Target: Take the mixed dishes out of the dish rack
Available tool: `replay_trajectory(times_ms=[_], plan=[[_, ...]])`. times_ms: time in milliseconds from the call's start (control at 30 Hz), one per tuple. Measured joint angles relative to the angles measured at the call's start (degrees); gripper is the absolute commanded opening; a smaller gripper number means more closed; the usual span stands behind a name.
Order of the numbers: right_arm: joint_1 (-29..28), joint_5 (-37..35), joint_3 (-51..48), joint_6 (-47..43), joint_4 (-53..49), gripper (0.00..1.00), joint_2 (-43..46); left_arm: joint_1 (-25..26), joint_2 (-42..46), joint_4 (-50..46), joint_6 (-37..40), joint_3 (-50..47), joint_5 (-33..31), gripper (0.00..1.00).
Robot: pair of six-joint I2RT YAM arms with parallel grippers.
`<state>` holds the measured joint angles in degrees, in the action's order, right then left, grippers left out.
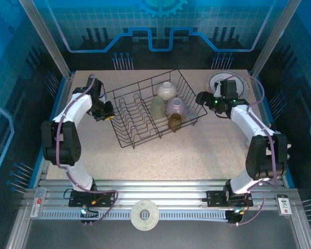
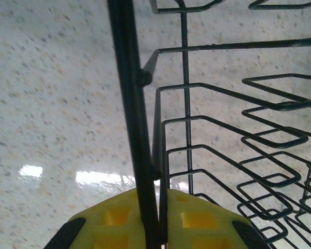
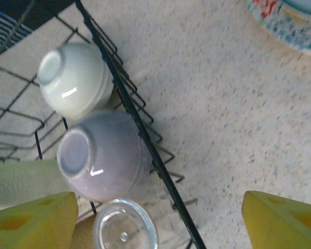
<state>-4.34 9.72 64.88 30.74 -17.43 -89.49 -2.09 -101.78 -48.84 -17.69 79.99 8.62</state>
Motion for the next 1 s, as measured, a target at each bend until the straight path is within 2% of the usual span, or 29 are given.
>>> replay_trajectory(times_ms=[233,433,833,900,933,1000], plan=[[-3.3,2.1,-4.5,0.5,0.3,0.77,2.9,-4.4,-3.7,-1.9,4.6,4.6,-0.8,0.00],[-8.5,3.0,-5.2,2.7,2.3,0.72,2.9,-7.6,-7.5,-3.5,7.3,9.7,-1.3,0.00],[-17.4,2.8,-4.3,10.0,9.0,0.65,-4.5,-13.6,-9.2,-3.5,7.5,12.1,-1.3,0.01],[-18.9,3.0,-3.0,10.8,9.2,0.64,-6.3,-14.0,-9.8,-3.7,7.5,12.9,-1.3,0.13],[-19.5,3.0,-2.3,11.2,9.6,0.64,-7.0,-14.2,-10.1,-3.7,7.5,13.4,-1.2,0.23],[-20.1,3.0,-1.4,11.9,10.2,0.64,-7.7,-14.4,-10.7,-3.2,6.0,14.1,-1.4,0.37]])
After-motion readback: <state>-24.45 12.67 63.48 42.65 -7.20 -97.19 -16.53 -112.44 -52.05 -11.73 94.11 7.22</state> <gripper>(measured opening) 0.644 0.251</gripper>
